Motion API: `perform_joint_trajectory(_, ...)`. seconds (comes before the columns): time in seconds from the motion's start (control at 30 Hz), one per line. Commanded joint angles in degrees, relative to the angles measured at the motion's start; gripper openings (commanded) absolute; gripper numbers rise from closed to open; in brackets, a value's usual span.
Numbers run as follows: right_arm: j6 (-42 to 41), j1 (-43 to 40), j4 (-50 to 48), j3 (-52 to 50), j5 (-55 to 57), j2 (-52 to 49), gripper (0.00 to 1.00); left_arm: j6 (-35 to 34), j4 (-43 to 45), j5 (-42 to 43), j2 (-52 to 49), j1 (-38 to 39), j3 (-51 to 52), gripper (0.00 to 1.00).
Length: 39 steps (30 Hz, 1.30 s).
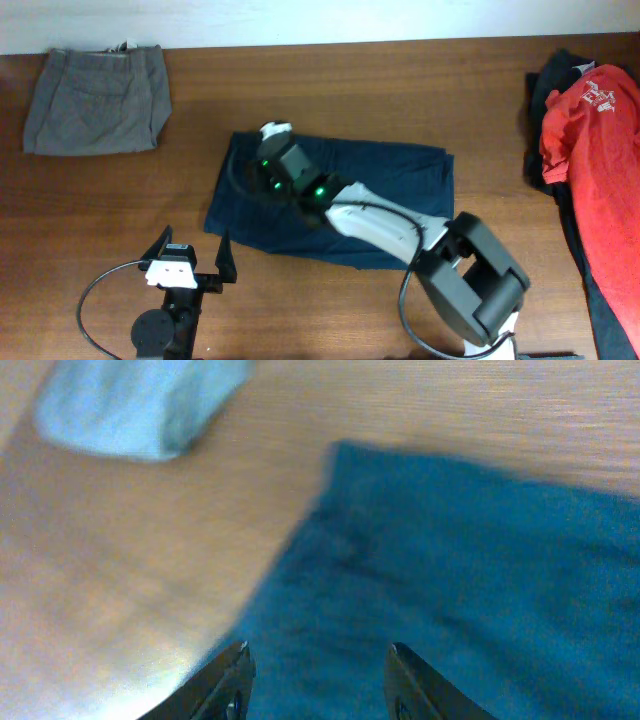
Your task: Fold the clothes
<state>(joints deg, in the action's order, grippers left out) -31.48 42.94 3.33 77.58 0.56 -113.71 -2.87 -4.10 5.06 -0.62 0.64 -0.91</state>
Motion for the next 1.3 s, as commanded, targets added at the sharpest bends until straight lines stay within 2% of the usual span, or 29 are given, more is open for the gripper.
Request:
perform_joint_trajectory(0.0,1.9,-6.7,5.4,0.9,7.5,7.8,0.47,-0.1,-0.1,-0.6,0.3,0.2,0.4,0.99)
perform_joint_trajectory(0.1,2.5,-11.3,13.0,0.9,11.8,12.5,0.52,-0.1,-0.1,-0.6,0.3,0.2,0.4,0.99)
perform_joint_trajectory(0.17,2.5,-14.7,19.0,0.9,14.0,15.9,0.59,-0.1,-0.1,-0.6,0.3,0.2,0.4,0.99)
perform_joint_trajectory(0.33,2.5,-25.0,34.0,0.9,13.3,23.4,0.68,-0.1,-0.1,-0.6,0.3,0.2,0.4,0.99)
perform_joint_trajectory(0.37,2.5,-26.3,35.3,0.9,12.3,24.3,0.68,-0.1,-0.1,-0.6,0.3,0.2,0.4,0.99)
perform_joint_trajectory(0.43,2.5,-30.0,39.3,0.9,6.4,27.1,0.78,-0.1,-0.1,-0.6,0.3,0.2,0.4,0.99)
perform_joint_trajectory(0.53,2.5,-33.5,45.3,0.9,-1.6,30.1,0.84,-0.1,-0.1,-0.6,0.3,0.2,0.4,0.99)
perform_joint_trajectory(0.73,0.4,-35.8,62.0,0.5,-10.4,31.3,0.85,-0.1,-0.1,-0.6,0.3,0.2,0.4,0.99)
perform_joint_trajectory(0.87,-1.4,-35.8,66.7,-1.5,-14.1,31.2,0.85,-0.1,-0.1,-0.6,0.3,0.2,0.4,0.99)
perform_joint_trajectory(1.03,-8.7,-36.0,69.5,-7.1,-13.9,31.2,0.85,-0.1,-0.1,-0.6,0.3,0.2,0.4,0.99)
perform_joint_trajectory(1.1,-17.3,-35.9,69.4,-12.7,-14.0,31.2,0.86,-0.1,-0.1,-0.6,0.3,0.2,0.4,0.99)
perform_joint_trajectory(1.27,-23.6,-36.0,64.8,-19.7,-13.9,31.2,0.88,-0.1,-0.1,-0.6,0.3,0.2,0.4,0.99)
